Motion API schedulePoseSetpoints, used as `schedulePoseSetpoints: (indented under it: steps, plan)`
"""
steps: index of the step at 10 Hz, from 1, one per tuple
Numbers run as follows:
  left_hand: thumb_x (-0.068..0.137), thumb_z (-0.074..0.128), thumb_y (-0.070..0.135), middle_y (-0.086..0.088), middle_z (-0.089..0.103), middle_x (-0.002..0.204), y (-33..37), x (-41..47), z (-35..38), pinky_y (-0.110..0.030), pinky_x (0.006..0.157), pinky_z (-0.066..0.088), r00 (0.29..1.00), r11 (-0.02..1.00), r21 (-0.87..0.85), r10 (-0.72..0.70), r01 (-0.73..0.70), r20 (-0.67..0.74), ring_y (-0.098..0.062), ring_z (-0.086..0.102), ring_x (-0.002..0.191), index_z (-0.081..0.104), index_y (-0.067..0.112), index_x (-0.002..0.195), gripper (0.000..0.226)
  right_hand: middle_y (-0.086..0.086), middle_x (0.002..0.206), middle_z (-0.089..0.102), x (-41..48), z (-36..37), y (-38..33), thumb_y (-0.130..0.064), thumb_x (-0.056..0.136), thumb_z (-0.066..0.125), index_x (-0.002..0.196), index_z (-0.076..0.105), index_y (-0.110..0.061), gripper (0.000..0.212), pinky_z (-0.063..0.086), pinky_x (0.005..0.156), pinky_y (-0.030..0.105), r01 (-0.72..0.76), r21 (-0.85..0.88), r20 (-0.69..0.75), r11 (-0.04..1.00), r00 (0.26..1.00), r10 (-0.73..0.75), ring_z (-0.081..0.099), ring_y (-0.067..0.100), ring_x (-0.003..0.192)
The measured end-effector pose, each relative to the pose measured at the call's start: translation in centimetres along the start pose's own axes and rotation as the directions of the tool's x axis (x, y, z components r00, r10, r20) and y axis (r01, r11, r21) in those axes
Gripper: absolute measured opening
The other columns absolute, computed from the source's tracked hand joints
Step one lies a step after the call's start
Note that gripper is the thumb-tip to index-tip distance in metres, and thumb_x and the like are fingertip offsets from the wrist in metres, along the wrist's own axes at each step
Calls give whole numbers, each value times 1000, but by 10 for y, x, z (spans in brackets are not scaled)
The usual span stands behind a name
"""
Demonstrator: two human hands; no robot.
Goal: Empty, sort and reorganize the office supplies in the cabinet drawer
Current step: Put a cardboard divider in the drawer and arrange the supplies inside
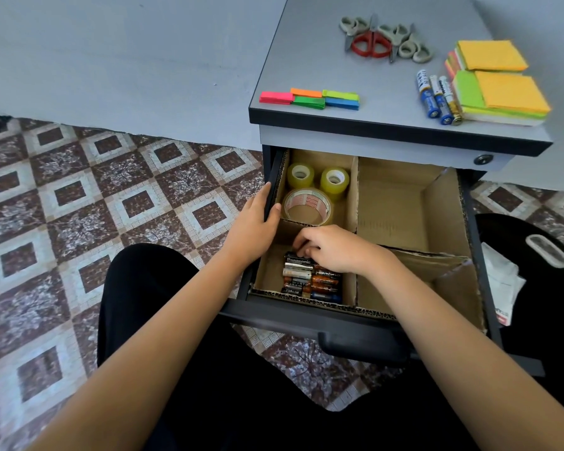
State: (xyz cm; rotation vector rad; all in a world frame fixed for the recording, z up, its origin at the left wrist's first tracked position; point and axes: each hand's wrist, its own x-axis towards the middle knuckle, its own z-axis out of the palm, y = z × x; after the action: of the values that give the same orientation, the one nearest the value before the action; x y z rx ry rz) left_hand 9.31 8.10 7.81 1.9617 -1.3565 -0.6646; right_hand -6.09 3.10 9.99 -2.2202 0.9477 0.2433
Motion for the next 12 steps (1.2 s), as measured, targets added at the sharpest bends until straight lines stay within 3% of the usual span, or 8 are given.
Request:
schedulePoseSetpoints:
  steps: [4, 7, 9, 11, 12]
  plan:
    - [101, 37, 32, -1, 27, 154, 0, -1, -1, -30, 109, 25, 1000, 1000, -9, -2, 2, 11, -17, 25, 141, 20, 21, 150, 53, 1, 118, 64, 2, -1, -1, -9, 91, 55, 115, 62, -16, 27, 48, 92, 26, 23, -106, 46, 994, 999, -18, 59, 14, 108]
    - [101, 36, 32, -1, 26, 154, 0, -1, -1, -29, 109, 25, 1000, 1000, -12, -4, 4, 17, -17, 25, 141, 19, 21, 150, 53, -1, 118, 65, 9, 10, 1, -11, 90, 55, 112, 69, -27, 30, 52, 88, 36, -5, -363, 100, 932, 994, 45, 59, 20, 104]
    - [101, 36, 32, -1, 26, 154, 0, 0, -1, -29, 109, 25, 1000, 1000, -13, -7, 7, 17, -16, 25, 141, 19, 22, 150, 53, 2, 133, 57, 15, 10, 4, -7, 90, 52, 126, 61, -23, 41, 46, 98, 33, -3, -369, 98, 929, 994, 42, 54, 23, 117]
    - [101, 37, 32, -1, 26, 154, -1, 0, -1, -29, 109, 25, 1000, 1000, -21, -7, 7, 20, -16, 25, 141, 19, 22, 149, 53, 4, 131, 58, 10, 5, 1, -3, 92, 47, 128, 59, -24, 43, 46, 89, 25, -17, -283, 78, 959, 996, 41, 58, 23, 109]
    - [101, 37, 32, 0, 27, 154, -1, 0, -1, -28, 108, 25, 1000, 1000, -19, 0, 1, 14, -16, 25, 141, 20, 21, 149, 52, 4, 127, 61, 6, 2, 0, -4, 93, 47, 125, 61, -22, 40, 48, 92, 27, -14, -251, 55, 968, 998, 28, 60, 22, 106]
